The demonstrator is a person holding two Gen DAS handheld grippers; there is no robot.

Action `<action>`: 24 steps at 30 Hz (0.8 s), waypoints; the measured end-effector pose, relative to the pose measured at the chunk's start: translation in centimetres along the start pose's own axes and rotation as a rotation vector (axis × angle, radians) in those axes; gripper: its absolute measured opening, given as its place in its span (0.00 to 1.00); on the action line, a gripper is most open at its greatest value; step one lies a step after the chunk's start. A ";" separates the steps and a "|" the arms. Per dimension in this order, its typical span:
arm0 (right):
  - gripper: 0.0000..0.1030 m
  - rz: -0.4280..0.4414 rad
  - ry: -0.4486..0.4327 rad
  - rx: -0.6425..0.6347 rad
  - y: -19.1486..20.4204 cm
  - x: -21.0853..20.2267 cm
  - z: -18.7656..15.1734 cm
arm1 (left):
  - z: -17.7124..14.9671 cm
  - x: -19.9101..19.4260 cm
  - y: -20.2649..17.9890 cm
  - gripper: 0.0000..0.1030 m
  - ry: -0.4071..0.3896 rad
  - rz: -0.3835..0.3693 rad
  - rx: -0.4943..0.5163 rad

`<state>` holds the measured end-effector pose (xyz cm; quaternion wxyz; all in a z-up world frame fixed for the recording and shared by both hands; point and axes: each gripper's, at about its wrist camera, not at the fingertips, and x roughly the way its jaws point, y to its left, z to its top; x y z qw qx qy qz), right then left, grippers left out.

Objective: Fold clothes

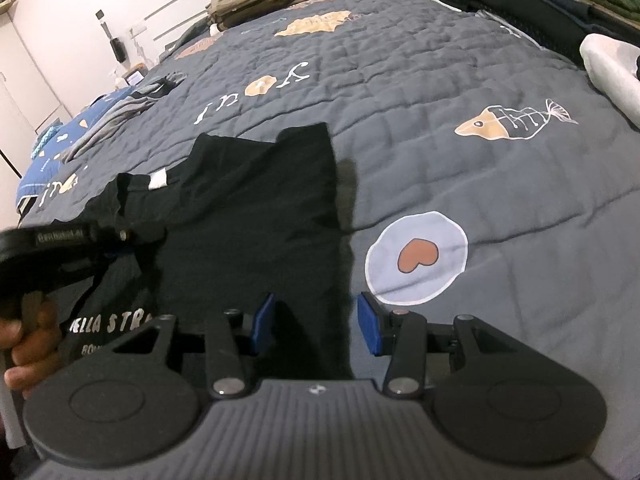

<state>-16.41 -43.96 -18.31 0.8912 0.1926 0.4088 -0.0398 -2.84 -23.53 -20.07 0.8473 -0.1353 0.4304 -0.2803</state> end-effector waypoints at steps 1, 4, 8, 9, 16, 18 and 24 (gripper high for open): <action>0.44 -0.006 0.002 -0.003 0.0 0.1 0.0 | -0.2 0.3 0.0 0.08 0.019 0.016 0.014; 0.44 -0.014 0.006 -0.011 0.1 0.2 -0.1 | -0.8 0.6 0.3 0.10 0.030 0.023 0.012; 0.44 -0.019 -0.017 -0.004 -0.2 -0.2 0.3 | -0.4 -0.2 0.7 0.24 0.006 -0.001 -0.012; 0.44 -0.021 -0.023 -0.002 -0.2 -0.3 0.4 | 0.0 -0.5 0.5 0.24 0.000 -0.018 -0.007; 0.44 -0.033 -0.063 -0.019 -0.1 -0.5 1.5 | 4.5 0.4 -2.6 0.25 0.052 -0.145 0.038; 0.44 -0.033 -0.064 -0.066 0.4 -0.3 2.1 | 5.6 1.9 -3.9 0.25 0.097 -0.167 0.053; 0.44 0.025 -0.118 -0.109 0.2 0.7 5.9 | 6.8 4.8 -6.3 0.31 0.101 -0.118 0.131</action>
